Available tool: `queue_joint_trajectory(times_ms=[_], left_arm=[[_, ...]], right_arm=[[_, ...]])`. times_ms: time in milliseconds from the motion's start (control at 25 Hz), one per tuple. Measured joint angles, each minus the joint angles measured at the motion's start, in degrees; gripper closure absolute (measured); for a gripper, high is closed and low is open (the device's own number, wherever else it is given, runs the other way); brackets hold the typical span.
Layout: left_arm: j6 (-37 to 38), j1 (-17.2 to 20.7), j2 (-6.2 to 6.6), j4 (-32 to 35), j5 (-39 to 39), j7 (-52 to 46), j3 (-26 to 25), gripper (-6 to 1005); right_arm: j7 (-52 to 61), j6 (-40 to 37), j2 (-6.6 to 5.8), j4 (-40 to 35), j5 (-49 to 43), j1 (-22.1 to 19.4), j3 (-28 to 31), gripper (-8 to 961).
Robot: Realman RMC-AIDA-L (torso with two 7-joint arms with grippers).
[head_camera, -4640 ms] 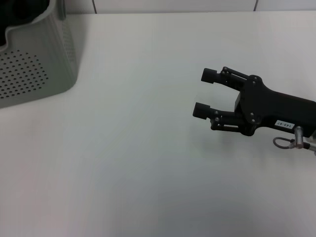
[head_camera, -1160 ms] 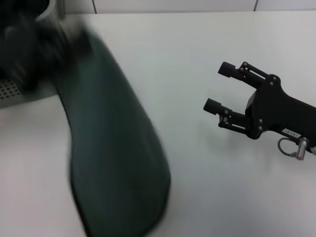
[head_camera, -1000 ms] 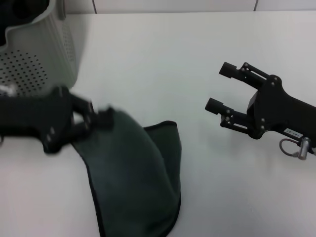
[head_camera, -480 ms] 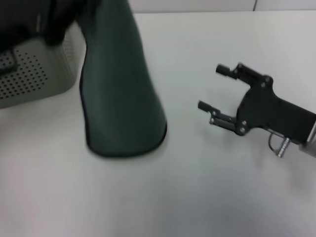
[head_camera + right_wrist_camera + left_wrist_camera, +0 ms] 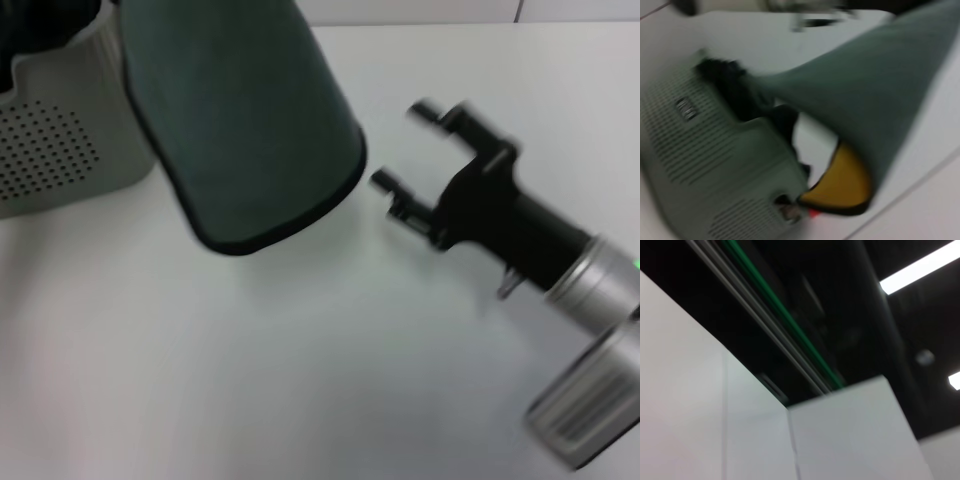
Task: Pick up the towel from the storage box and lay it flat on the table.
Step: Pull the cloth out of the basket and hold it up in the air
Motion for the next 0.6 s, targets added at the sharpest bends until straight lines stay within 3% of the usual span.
queue_joint_trajectory(times_ms=[200, 600], left_arm=[[-3.37, -1.07, -0.09, -1.84, -7.12, 2.93, 5.36, 967], [-8.58, -1.98, -0.1, -2.63, -10.41, 6.26, 9.74, 967]], right_arm=[[-16.5, 3.85, 0.0, -3.65, 6.38, 0.03, -10.51, 220], [-27.98, 3.81, 0.0, -7.06, 5.98, 0.44, -15.66, 235]])
